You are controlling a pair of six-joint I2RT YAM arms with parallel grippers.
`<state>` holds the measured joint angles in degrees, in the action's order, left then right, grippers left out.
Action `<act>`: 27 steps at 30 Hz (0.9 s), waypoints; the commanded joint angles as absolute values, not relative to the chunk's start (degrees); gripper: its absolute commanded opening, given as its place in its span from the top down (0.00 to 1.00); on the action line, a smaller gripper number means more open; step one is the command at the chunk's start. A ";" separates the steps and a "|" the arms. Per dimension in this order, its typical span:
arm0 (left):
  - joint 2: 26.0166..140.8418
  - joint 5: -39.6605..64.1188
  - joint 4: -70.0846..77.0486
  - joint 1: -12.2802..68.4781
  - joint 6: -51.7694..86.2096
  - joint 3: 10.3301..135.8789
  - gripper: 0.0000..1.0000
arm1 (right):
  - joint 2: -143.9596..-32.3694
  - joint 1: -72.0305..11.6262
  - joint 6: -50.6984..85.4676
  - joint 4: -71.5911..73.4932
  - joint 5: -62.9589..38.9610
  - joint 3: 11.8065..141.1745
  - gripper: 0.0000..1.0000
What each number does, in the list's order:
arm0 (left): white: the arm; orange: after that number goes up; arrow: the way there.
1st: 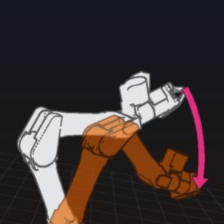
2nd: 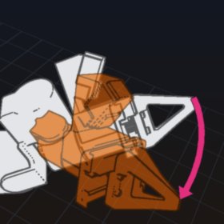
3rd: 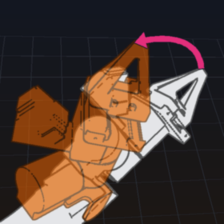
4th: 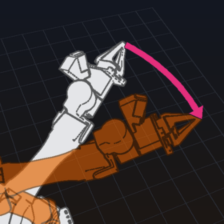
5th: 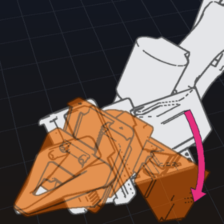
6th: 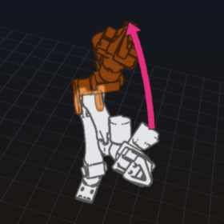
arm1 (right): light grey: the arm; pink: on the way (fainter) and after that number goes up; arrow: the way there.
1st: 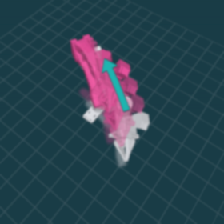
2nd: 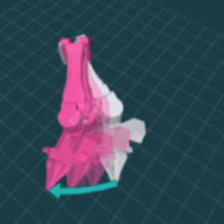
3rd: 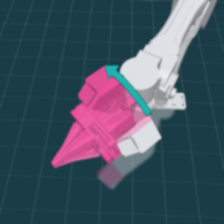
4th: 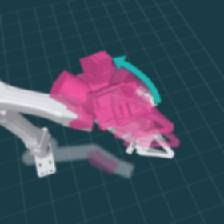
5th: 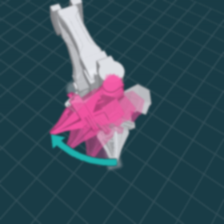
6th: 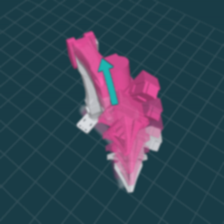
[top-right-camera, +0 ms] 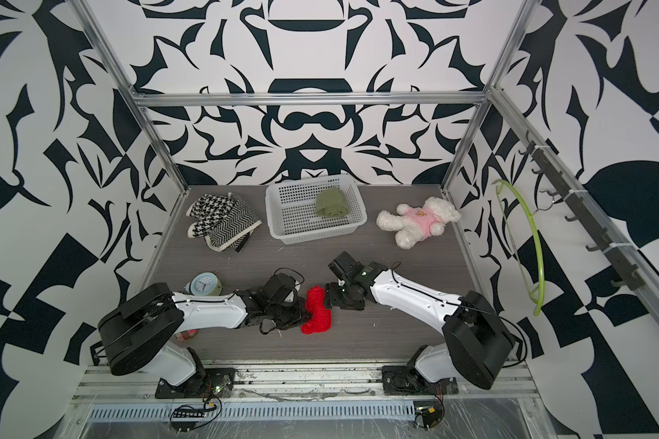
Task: Roll up the scarf and place it into the basket
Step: Roll the scarf at the center of the board.
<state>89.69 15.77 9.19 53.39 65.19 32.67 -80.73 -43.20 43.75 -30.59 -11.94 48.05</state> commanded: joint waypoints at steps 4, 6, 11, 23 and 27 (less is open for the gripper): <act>94.53 13.62 -1.15 53.26 65.39 27.64 1.00 | -82.95 -44.04 43.92 -20.34 -19.33 44.69 0.27; 95.05 13.86 -1.22 53.26 65.13 27.69 1.00 | -84.19 -44.44 44.12 -18.16 -20.26 44.30 0.27; 96.14 14.35 -0.95 53.26 64.83 27.64 1.00 | -88.70 -46.32 44.87 -13.79 -22.48 44.29 0.30; 93.15 13.62 -3.34 53.27 64.51 27.20 1.00 | -98.90 -49.10 47.02 -6.20 -26.43 44.01 0.77; 91.75 13.58 -5.04 52.90 63.88 27.59 1.00 | -99.78 -49.46 47.37 -6.19 -25.84 43.68 0.95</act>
<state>88.75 17.80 9.74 52.60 65.56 30.74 -96.07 -46.50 46.83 -4.10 -24.56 45.19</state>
